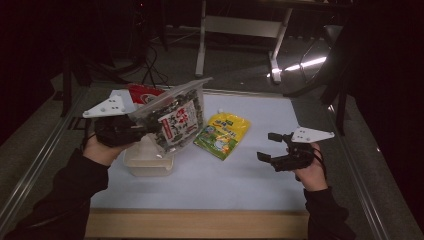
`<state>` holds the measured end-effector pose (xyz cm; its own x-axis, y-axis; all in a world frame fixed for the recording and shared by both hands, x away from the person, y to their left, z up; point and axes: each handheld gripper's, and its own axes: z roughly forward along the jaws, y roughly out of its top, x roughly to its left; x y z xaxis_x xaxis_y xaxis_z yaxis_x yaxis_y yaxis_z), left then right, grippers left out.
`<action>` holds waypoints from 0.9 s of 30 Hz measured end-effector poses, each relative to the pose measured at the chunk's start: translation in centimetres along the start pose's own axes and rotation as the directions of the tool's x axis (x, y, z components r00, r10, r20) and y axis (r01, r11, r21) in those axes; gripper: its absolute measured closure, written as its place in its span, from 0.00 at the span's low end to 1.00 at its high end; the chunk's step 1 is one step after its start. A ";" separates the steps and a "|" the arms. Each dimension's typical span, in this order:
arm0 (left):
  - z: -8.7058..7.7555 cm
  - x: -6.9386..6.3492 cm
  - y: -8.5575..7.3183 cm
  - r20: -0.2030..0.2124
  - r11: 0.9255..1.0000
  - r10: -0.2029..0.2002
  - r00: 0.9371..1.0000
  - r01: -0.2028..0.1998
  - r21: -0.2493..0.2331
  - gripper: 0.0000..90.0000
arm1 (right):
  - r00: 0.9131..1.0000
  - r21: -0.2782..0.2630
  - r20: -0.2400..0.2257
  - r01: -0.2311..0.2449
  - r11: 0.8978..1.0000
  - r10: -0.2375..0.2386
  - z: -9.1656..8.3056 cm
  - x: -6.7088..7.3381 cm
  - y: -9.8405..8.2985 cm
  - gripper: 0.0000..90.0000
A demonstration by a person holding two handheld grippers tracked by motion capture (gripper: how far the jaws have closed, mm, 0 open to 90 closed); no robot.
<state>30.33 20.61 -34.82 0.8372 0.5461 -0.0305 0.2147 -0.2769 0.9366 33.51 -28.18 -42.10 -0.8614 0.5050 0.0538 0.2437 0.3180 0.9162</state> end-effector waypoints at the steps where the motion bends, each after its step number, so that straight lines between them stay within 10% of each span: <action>1: -0.8 0.5 -0.3 -0.020 1.000 -0.003 1.000 0.003 -0.001 0.85 | 1.000 -0.003 0.000 0.001 1.000 -0.001 0.0 0.0 -0.1 0.16; 17: -4.0 3.9 -2.2 -0.099 0.995 -0.022 0.995 0.032 0.096 0.85 | 1.000 -0.009 -0.017 -0.020 1.000 0.020 0.6 -0.2 -1.1 0.16; 27: -3.1 5.2 -3.4 -0.112 0.984 -0.052 0.992 0.070 0.165 0.85 | 0.999 -0.003 -0.023 -0.023 1.000 0.023 0.9 -0.2 -1.1 0.16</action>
<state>32.44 26.83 -37.10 0.7636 0.6444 -0.0397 0.3524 -0.3646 0.8619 33.82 -27.92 -43.52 -0.8658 0.4934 0.0839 0.2619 0.3037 0.9161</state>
